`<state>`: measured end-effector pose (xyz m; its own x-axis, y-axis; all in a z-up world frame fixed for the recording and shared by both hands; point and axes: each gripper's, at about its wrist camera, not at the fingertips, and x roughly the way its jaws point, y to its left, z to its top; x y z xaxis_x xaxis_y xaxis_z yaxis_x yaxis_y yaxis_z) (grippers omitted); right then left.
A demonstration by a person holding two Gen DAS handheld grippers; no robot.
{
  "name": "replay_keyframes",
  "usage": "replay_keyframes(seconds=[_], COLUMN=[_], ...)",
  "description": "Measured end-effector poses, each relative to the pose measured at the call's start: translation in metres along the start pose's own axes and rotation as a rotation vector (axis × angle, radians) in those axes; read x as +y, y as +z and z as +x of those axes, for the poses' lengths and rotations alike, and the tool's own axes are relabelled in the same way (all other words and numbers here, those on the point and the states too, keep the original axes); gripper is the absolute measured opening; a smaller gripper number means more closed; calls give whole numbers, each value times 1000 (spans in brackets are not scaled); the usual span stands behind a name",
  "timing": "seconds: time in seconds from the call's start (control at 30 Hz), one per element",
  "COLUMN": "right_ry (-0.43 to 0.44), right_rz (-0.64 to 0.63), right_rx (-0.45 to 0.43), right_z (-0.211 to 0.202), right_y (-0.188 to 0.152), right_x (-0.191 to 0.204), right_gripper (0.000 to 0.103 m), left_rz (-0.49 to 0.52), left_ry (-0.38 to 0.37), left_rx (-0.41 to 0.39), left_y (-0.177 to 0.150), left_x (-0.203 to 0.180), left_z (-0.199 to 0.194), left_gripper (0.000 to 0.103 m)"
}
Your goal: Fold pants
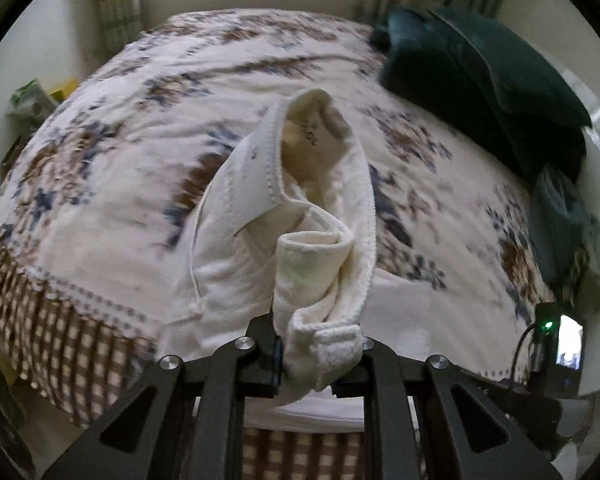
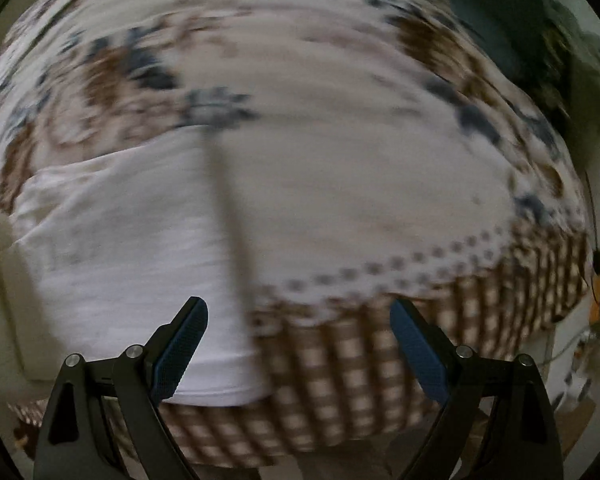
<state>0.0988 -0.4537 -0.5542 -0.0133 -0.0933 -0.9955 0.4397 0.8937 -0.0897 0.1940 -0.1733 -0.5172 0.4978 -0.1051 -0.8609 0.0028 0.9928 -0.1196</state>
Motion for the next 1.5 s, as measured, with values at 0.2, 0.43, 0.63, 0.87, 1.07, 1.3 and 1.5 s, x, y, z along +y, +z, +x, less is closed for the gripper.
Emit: replay_keyframes(seconds=[0.2,0.43,0.63,0.87,1.07,1.3,1.5], right_ry=[-40,-88,-108,-72,161,555,712], right_rz=[67,114,141,167,171,124,52], right_rx=[2,18,44,85,98,107,290], right_z=[15,36,50,67,56,35,85], right_y=[13,24,25,24,24,38,48], right_x=[-54,-92,-114,-129,-126,-90,-17], right_gripper=[95,95,95,95,95,95,95], left_rz=[89,207,303,415,205,6,-82], left_ry=[-20,-41,-9,43,-178,-199,35], left_rx=[58,123,179,281,398,357,301], left_y=[-15,-39,-62,-84,-56,-21,-1], left_x=[-56,-110,-137,-150,-124,-48,36], left_z=[30,58,86,121,103,67,75], left_gripper=[13,13,13,18,94,94,94])
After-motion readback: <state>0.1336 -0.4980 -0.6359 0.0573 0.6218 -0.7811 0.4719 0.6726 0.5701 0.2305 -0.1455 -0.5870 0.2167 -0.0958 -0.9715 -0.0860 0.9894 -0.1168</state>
